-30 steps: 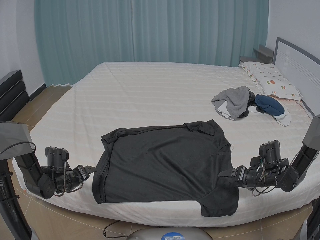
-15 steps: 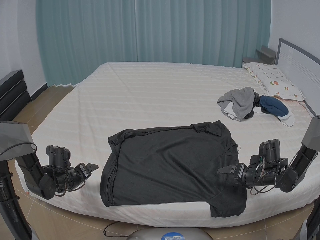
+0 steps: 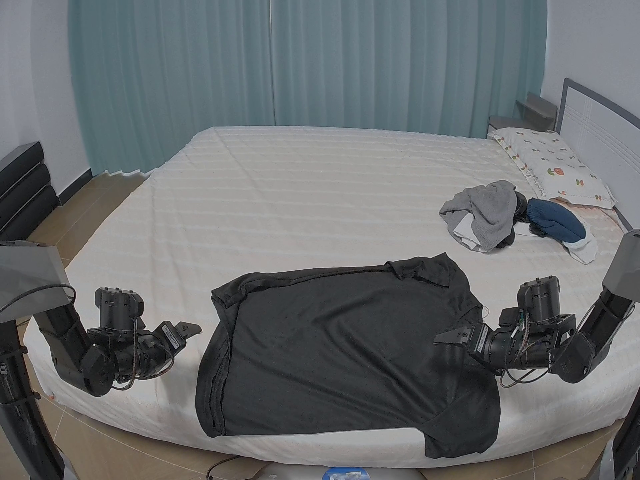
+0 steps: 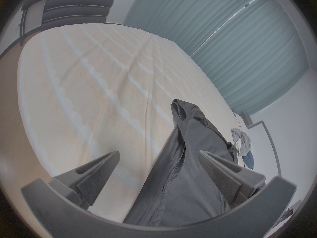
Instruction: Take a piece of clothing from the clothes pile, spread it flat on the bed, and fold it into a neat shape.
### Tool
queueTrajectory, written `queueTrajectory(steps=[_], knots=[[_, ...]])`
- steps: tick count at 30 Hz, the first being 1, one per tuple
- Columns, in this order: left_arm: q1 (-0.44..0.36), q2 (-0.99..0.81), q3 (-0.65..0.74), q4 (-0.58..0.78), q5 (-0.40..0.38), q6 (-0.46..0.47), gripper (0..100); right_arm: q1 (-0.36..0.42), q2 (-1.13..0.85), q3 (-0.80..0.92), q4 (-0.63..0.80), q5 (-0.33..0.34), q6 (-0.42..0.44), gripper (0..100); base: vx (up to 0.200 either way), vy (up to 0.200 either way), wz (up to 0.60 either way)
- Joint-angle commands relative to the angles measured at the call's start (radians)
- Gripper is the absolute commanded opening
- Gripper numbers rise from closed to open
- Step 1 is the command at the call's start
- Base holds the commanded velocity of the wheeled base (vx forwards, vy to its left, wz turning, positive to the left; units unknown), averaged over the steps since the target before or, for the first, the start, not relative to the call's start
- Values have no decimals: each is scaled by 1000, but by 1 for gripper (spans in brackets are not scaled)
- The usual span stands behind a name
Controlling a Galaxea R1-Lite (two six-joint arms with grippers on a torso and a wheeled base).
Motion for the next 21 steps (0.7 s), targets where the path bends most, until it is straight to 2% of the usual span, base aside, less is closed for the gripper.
queueTrajectory(steps=[1,2,8,16,21], knots=[[1,-4,-20,0,-3,-19,100,1,13,-4,0,1,-1,100,0,0,0],[1,-4,-20,0,-3,-19,100,1,13,-4,0,1,-1,100,0,0,0],[0,-2,-19,0,-3,-16,100,1,13,-4,0,1,0,100,200,0,0],[-13,7,-79,-40,0,-14,100,2,14,-1,0,1,2,100,0,0,0],[-51,59,-198,-34,12,-8,100,4,33,1,0,7,3,100,0,0,0]])
